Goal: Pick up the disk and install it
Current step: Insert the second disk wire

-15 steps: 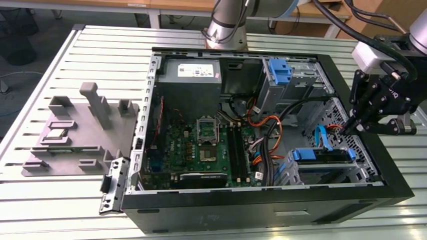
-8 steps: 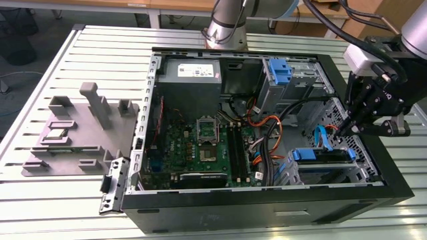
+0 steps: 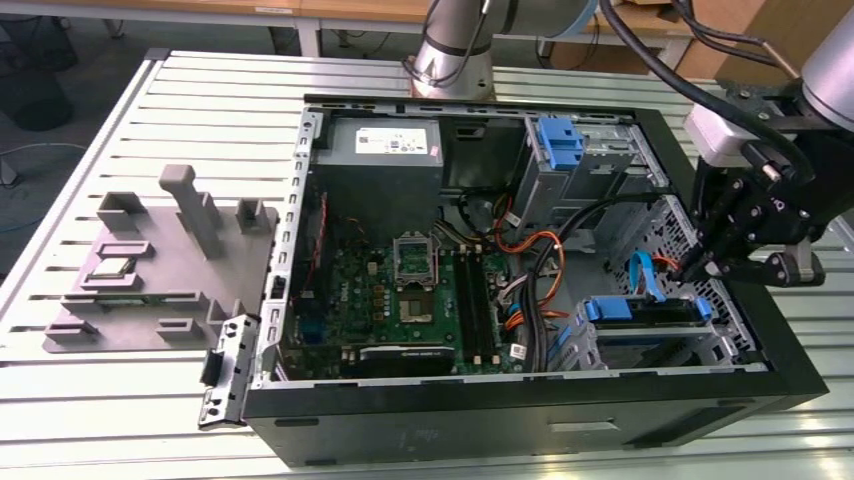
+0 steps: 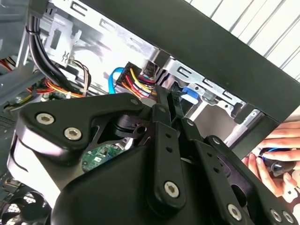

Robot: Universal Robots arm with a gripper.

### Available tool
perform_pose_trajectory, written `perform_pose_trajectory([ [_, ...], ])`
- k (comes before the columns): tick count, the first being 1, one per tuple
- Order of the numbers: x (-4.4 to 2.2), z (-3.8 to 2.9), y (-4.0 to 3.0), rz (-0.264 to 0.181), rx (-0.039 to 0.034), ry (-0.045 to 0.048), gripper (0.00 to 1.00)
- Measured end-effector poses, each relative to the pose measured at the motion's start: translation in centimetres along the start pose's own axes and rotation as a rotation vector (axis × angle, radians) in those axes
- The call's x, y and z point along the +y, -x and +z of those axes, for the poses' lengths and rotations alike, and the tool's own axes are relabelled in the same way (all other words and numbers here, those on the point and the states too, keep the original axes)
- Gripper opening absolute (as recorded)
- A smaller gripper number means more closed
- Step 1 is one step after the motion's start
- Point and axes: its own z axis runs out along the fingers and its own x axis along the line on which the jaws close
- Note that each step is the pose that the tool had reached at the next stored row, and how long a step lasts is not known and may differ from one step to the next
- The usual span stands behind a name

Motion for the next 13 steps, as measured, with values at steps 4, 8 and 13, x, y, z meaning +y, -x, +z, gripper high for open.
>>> perform_pose_trajectory([
  [4,0.29,0.16,-0.39,-0.007,-0.0011,-0.0047,0.17],
  [8,0.78,0.33,-0.90,-0.017,-0.0012,-0.0078,0.17],
  [13,0.99,0.53,-1.19,-0.035,-0.0019,-0.0095,0.17],
])
